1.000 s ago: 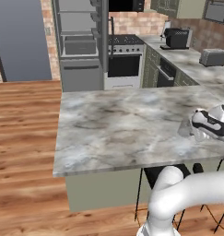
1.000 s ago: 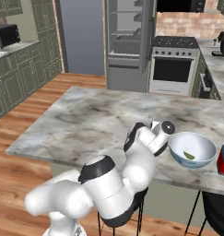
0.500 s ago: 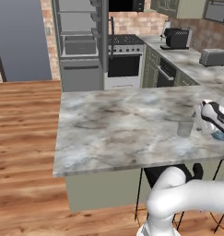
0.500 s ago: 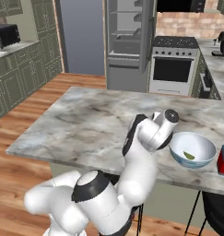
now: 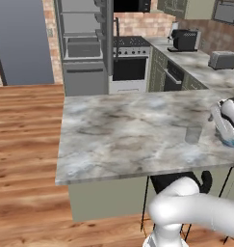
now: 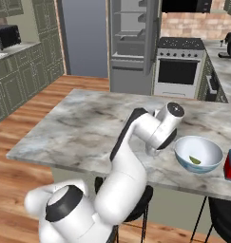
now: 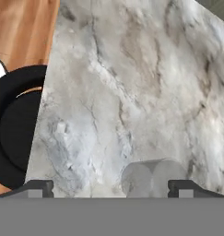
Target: There is a bowl on the dining counter. Grab a lemon wedge from the fridge and place it in the bowl. Then get the liquor bottle and glass cup from the cabinet and place them next to the bowl.
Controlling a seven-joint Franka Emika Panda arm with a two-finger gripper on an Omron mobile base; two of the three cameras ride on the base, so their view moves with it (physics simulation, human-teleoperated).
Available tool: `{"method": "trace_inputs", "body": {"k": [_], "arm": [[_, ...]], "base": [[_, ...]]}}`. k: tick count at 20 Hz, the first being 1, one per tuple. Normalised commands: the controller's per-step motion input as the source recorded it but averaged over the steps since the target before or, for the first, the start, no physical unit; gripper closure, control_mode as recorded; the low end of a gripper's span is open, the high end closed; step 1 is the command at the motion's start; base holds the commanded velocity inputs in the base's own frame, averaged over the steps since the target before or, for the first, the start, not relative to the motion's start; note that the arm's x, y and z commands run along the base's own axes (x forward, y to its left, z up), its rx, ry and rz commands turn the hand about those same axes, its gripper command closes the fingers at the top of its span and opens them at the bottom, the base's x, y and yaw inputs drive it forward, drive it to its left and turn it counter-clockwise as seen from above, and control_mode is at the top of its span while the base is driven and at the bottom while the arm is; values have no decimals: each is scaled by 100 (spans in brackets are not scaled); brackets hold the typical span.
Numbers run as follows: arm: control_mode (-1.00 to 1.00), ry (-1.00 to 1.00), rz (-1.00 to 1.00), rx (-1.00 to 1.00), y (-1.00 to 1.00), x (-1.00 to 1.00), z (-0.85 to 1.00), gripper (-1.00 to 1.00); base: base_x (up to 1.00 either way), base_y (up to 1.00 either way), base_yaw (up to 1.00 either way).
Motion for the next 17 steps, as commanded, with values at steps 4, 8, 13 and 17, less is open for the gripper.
{"method": "trace_inputs", "body": {"k": [4,8,13,17], "arm": [[-100,9,-2,0,50,-84,28,-100],[-100,7,-4,0,58,-80,28,-100],[-100,6,-5,0,64,-72,30,-100],[-100,3,-5,0,69,-55,37,-100]], "base": [[0,0,0],[0,0,0],[0,0,0],[0,0,0]]}}
